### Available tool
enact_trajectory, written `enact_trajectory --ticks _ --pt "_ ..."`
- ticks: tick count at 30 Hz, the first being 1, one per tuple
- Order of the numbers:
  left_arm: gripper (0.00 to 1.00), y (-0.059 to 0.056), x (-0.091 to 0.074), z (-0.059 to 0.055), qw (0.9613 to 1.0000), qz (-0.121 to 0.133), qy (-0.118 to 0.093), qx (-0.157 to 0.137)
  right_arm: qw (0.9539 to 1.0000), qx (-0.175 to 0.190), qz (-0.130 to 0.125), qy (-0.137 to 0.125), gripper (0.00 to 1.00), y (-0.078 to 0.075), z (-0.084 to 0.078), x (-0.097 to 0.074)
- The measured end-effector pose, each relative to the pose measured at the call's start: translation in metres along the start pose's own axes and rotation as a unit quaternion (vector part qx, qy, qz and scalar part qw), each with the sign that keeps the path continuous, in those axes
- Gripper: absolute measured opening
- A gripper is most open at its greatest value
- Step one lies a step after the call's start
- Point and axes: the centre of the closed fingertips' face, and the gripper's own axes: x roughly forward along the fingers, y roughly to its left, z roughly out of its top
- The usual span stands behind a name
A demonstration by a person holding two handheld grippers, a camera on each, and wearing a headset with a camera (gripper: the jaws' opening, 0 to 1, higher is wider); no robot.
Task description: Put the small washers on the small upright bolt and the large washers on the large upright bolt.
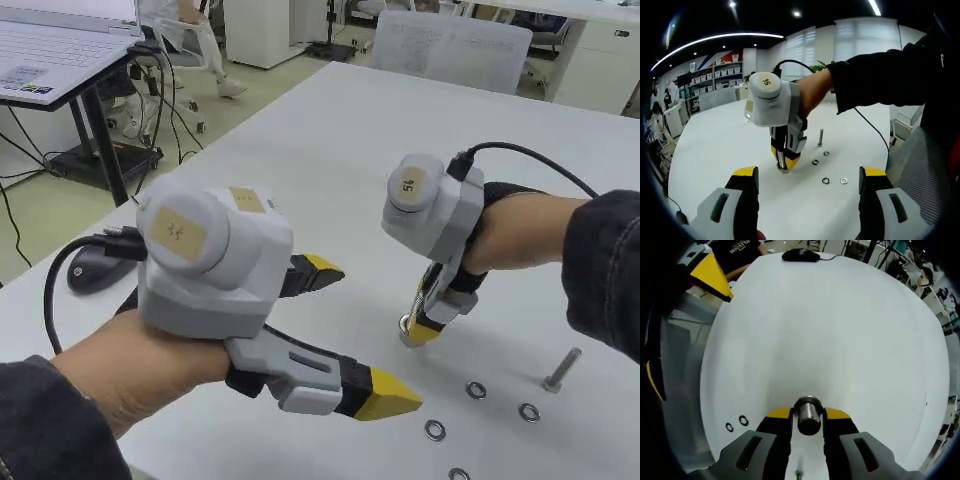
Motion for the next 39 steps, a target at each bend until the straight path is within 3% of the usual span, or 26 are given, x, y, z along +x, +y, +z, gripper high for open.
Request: enact_trajectory --ticks 23,39 --pt "0.82 0.002 0.002 0.001 1.0000 0.001 0.000 0.000 1.0000 0.004 -0.001 -0.007 0.26 -0.004 -0.004 -0.007" --pt "0.82 -0.001 0.006 0.002 1.0000 -0.004 0.003 0.001 0.9995 0.010 -0.019 -0.022 0.29 -0.006 -0.012 -0.029"
